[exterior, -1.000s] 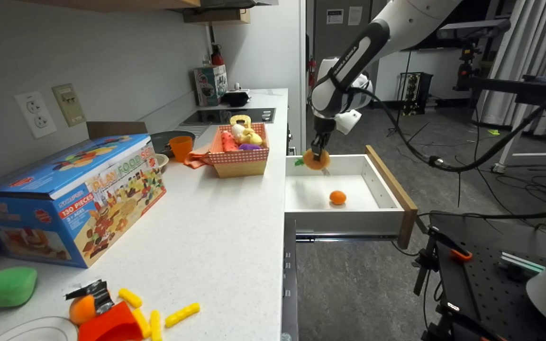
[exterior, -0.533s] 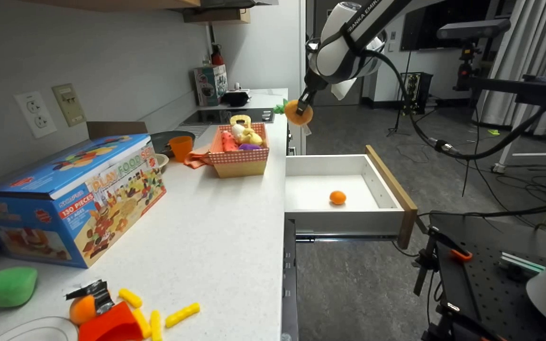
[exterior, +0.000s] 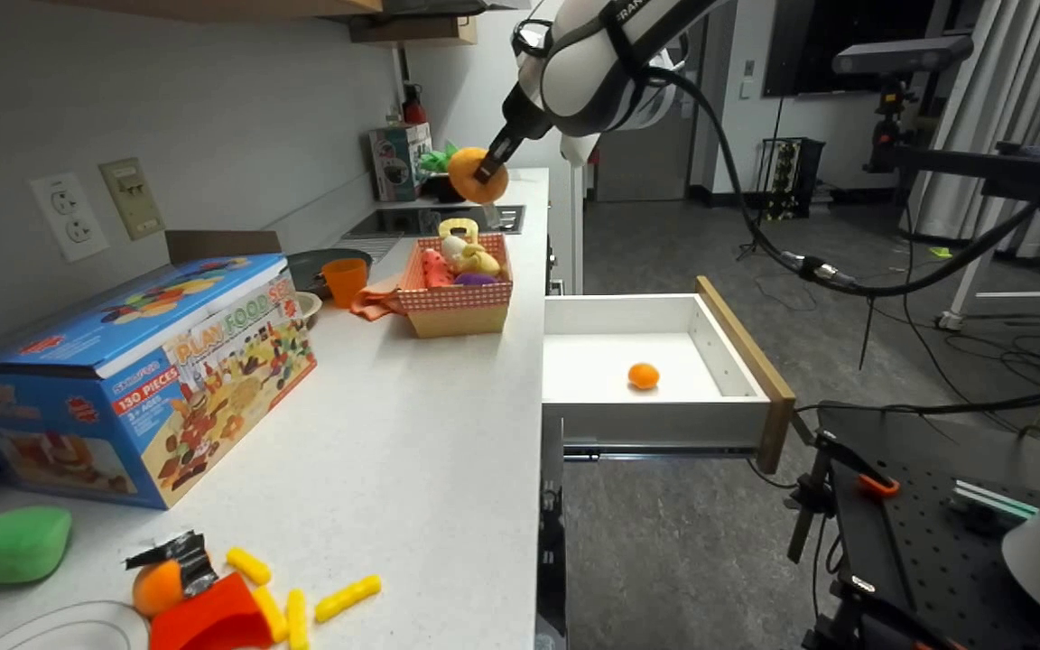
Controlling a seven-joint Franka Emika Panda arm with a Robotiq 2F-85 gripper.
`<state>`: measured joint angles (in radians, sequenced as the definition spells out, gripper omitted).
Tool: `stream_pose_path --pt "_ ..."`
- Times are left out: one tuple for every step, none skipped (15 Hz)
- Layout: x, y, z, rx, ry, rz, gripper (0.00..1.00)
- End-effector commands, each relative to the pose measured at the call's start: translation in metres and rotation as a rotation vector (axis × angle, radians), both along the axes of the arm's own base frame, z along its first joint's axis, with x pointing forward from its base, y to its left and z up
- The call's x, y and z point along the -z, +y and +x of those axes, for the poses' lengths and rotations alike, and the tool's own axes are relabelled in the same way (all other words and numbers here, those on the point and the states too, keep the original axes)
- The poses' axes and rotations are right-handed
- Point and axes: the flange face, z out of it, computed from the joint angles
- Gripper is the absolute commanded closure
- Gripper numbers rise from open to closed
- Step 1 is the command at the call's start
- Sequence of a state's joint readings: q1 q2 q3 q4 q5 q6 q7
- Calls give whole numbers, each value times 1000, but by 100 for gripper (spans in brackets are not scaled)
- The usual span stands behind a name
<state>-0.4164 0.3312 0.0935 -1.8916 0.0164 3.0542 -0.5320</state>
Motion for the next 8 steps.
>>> stream_pose_path --pt "19 16 41 -81 5 64 96" --pt "28 19 49 -94 18 84 96" --pt "40 17 55 -100 38 102 96" --pt "51 13 59 -101 59 113 96" --pt "64 6 60 -94 81 119 96" --pt "75 -2 61 -89 101 132 96" --pt "86 -11 60 -83 121 143 58" --pt "95 -18 58 -81 134 150 57"
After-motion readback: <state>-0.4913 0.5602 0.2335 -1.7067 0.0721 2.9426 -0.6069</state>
